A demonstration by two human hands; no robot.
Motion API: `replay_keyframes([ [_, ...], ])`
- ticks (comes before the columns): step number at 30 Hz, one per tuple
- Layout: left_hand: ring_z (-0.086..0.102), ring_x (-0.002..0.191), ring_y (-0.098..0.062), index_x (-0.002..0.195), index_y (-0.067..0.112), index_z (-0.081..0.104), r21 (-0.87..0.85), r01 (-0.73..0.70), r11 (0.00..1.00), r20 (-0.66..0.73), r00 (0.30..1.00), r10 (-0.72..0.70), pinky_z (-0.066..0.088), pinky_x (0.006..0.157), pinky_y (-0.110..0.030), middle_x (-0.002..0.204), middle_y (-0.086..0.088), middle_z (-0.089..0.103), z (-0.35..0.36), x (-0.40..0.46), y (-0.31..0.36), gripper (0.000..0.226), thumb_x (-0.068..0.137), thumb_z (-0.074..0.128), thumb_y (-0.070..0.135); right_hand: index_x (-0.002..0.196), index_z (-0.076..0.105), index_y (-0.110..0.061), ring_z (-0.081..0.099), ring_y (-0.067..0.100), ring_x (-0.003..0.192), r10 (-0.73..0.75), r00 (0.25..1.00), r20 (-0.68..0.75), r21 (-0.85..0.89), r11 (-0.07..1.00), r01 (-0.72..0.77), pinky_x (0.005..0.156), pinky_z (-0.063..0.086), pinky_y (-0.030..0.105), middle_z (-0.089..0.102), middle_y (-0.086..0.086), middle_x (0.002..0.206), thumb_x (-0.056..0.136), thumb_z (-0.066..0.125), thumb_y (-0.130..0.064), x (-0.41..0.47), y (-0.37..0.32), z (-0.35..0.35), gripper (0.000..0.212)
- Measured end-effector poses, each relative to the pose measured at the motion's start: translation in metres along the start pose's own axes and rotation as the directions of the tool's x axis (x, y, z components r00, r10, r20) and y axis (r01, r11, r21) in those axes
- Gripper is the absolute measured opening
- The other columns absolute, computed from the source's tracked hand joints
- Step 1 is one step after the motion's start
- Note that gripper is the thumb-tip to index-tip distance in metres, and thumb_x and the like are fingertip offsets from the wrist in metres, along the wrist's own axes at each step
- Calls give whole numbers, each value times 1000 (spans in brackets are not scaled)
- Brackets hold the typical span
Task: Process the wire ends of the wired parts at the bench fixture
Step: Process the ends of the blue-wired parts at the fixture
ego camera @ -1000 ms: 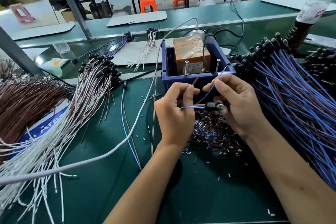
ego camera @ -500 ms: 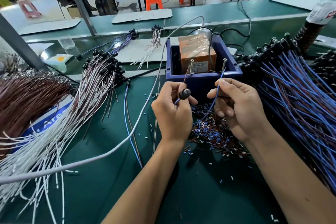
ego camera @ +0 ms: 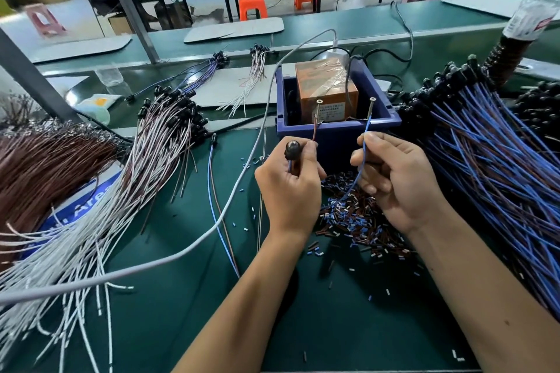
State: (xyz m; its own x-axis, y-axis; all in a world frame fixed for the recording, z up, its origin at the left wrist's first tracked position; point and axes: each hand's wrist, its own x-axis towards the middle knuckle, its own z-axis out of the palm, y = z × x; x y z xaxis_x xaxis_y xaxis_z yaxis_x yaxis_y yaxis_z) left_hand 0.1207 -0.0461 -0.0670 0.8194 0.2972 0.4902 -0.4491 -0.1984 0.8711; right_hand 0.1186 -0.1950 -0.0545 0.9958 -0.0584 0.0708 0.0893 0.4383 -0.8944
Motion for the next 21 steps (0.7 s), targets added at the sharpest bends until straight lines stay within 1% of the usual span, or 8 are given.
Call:
replay_keyframes([
  [3,58,50,-12,79,13,66,11,-15,1000,-16,1000,15,48,57,-28,52,3,60,0,0,2,21,99,62,9,89,70,-12,32,6,35,6,1000,14,-7,1000,-5,40,35,20,72,9,73,105,54,-12,1,2,-1,23],
  [5,57,49,-13,77,16,65,19,-7,1000,-17,1000,8,48,57,-31,52,5,58,0,0,2,23,99,62,9,90,70,-12,33,6,35,5,1000,20,-5,1000,-5,40,34,20,72,8,73,105,54,-13,2,2,-2,22],
  [9,58,54,-26,76,20,65,6,2,1000,-9,1000,-2,50,59,-48,55,3,58,-2,1,0,23,98,62,12,89,71,-12,34,6,36,3,1000,28,3,1000,-3,40,35,20,72,8,74,104,55,-13,2,2,-4,22],
  [11,59,55,-29,77,21,66,12,-5,1000,-10,1000,5,50,59,-50,56,1,59,-2,1,-2,21,97,62,16,88,72,-13,34,5,36,3,1000,29,9,1000,-3,40,35,20,73,8,74,103,55,-13,1,1,-3,23],
  [14,60,53,-24,78,22,67,17,-7,1000,-40,999,7,51,56,-42,55,2,60,-1,1,-2,19,96,61,20,88,71,-13,34,6,36,4,1000,21,16,1000,-5,40,35,20,72,8,73,104,54,-13,1,1,-3,23],
  [16,58,51,-21,79,18,67,26,-48,999,-64,997,50,48,53,-37,56,2,60,-2,0,0,20,97,61,21,88,69,-13,33,7,37,-6,1000,10,7,1000,6,41,34,21,71,9,73,104,53,-12,0,-1,-3,23],
  [19,55,51,-24,79,11,65,60,-131,990,-30,991,133,43,48,-41,58,-1,57,-2,-3,9,22,99,61,16,84,66,-13,34,12,37,-89,996,3,-105,990,89,41,36,24,71,14,73,101,55,-15,-4,-2,-3,20],
  [21,54,51,-22,77,10,65,42,-125,991,28,992,124,43,48,-39,59,-2,58,6,-7,20,21,98,62,10,84,65,-12,35,13,37,-164,986,-22,-197,968,157,41,38,25,72,16,73,98,57,-18,-8,-4,-5,17],
])
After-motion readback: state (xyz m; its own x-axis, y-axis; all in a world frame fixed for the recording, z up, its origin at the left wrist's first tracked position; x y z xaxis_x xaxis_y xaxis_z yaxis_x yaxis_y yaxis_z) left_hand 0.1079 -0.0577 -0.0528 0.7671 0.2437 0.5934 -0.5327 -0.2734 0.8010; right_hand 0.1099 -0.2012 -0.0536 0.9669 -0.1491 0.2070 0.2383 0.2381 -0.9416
